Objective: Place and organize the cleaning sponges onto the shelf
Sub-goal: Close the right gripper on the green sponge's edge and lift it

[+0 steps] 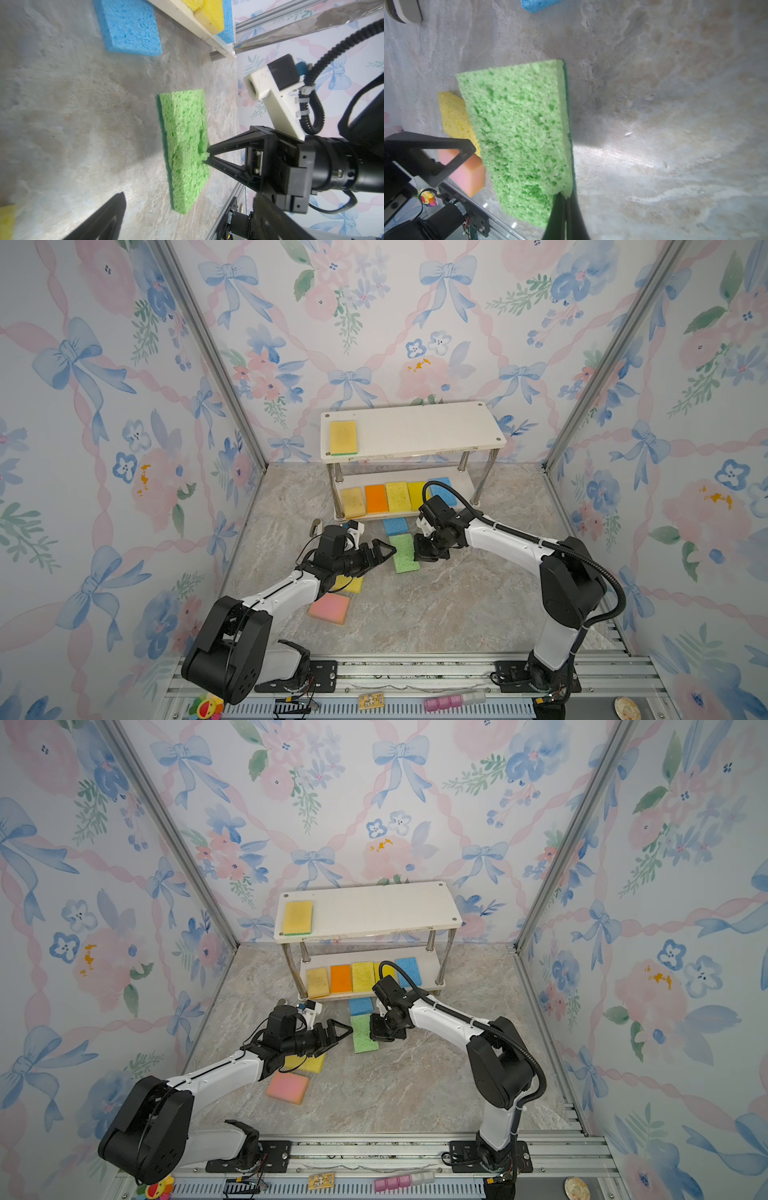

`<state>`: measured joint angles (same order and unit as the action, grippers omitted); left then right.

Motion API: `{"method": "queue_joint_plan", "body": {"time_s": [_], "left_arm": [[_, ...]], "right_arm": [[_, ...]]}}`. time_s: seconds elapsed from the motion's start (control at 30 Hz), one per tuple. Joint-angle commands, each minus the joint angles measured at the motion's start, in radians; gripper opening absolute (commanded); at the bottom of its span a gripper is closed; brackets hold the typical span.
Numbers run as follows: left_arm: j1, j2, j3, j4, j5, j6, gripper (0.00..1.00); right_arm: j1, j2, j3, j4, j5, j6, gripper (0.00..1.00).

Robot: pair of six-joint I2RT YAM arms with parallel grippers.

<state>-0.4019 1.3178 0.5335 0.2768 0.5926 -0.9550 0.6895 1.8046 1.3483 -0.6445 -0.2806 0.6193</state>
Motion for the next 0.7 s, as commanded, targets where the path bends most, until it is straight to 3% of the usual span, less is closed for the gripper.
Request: {"method": "queue_joint_plan", "body": {"time_s": [0.0,0.13,0.37,0.67], "left_arm": [[-0.021,0.022,-0.002,0.087,0.008,-0.056,0.91],[-0.025,0.041,0.022,0.094,0.009,-0.056,0.70],[-0.028,0.064,0.030,0.120,0.017,-0.072,0.66],[-0.029,0.060,0.027,0.140,0.022,-0.083,0.20]], "right_arm": [[0.012,-0.045,0.031,-0.036,-0.027,-0.015,0.00],[0.020,-0.068,0.041,-0.035,-0.042,-0.022,0.00],[0.042,-0.085,0.048,-0.015,-0.066,-0.021,0.00],[0.054,-0.070,0.062,-0.006,-0.098,-0.001,0.00]]}}
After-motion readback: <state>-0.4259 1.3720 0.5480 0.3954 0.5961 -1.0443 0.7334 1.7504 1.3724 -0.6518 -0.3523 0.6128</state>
